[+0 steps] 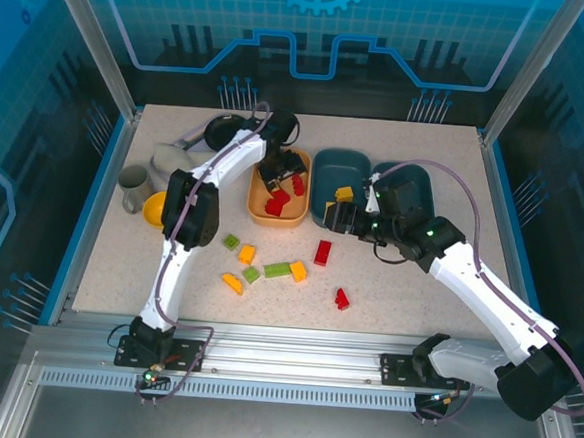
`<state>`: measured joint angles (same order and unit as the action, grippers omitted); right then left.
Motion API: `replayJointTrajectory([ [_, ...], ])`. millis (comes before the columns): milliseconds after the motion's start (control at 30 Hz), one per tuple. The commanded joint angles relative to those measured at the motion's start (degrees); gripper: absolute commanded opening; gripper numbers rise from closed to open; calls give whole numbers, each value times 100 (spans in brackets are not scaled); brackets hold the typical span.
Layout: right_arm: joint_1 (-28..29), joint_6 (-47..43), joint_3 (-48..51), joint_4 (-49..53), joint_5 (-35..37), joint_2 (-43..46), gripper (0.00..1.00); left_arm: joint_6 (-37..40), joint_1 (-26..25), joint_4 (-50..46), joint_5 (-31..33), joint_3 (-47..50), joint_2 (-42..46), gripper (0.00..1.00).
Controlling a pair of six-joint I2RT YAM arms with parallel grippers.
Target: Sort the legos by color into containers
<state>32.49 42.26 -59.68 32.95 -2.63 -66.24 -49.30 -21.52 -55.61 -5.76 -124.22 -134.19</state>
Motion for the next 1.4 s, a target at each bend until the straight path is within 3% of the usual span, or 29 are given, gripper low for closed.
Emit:
replayJointTrajectory([
  [0, 75, -508, -217, 533, 406, 39, 83, 121, 51, -326, 187, 184, 1169, 72],
  [167, 646, -1066, -447, 860, 995, -232, 82, 138, 52, -63, 365, 1683, 2941, 75],
  [467, 2155, -1397, -1147, 1253, 1697, -1675, 78, -220, -158, 777, 120, 5917, 6709, 76],
  [667, 2727, -1848, -1710, 1156, 1598, -2636, 78, -700, -265, 203, 259, 7841, 8936, 76],
  [800, 2833, -2420, -2447, 1364, 1519, -3561, 80, -1071, -264, -609, 848, 8061, 9987, 76],
  [1000, 2887, -2609, -4016, 1465, 1147, -4982, 80, -1318, -265, -1654, 1862, 7451, 10435, 76],
  [1367, 2672, -2644, -7188, 2619, 1386, -7572, 81, -1096, -265, -1937, 1889, 7092, 10489, 76],
])
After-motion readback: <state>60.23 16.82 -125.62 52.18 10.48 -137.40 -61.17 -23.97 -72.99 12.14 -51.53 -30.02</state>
